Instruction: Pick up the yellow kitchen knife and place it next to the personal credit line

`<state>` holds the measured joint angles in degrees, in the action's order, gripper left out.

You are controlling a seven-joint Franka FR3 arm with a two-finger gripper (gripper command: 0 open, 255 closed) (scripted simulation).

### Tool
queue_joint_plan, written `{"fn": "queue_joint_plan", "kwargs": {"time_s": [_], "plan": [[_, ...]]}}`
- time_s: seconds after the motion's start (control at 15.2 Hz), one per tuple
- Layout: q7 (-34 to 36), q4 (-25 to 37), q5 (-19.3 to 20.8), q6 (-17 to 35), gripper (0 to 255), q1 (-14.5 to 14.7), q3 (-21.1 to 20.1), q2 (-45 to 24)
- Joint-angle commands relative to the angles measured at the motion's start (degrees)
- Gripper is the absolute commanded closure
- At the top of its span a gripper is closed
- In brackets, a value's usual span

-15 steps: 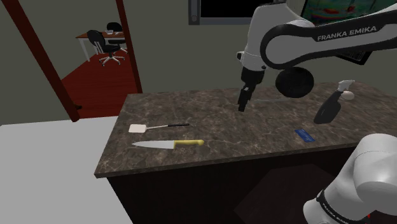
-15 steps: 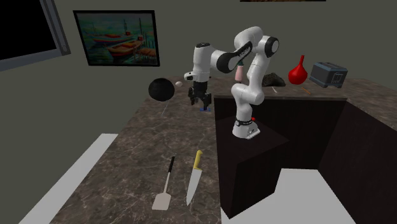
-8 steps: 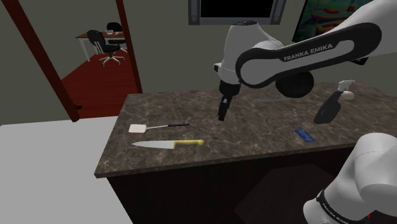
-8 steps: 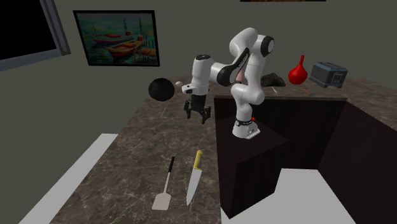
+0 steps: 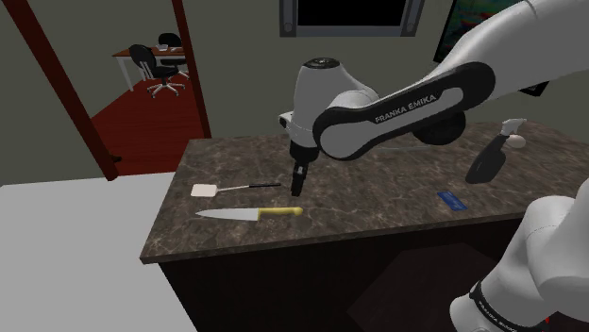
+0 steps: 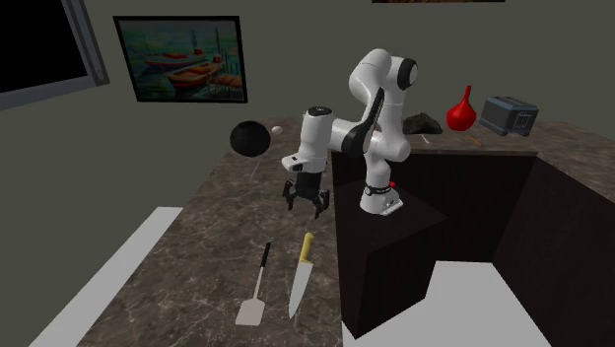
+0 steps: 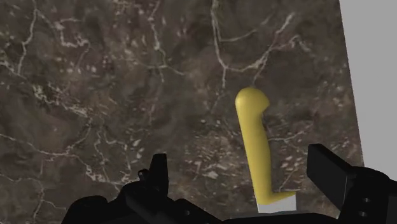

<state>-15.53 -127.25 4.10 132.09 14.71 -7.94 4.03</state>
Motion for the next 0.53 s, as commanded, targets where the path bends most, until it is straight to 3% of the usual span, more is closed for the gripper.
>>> {"fn": "queue_joint_plan", "kwargs": {"time_s": [0.0, 0.46], "plan": [[-0.4, 1.6, 0.9, 2.1, 0, 0.9, -0.9, -3.0], [-0.4, 8.6, 6.0, 8.3, 0, 4.3, -3.6, -13.9]]}}
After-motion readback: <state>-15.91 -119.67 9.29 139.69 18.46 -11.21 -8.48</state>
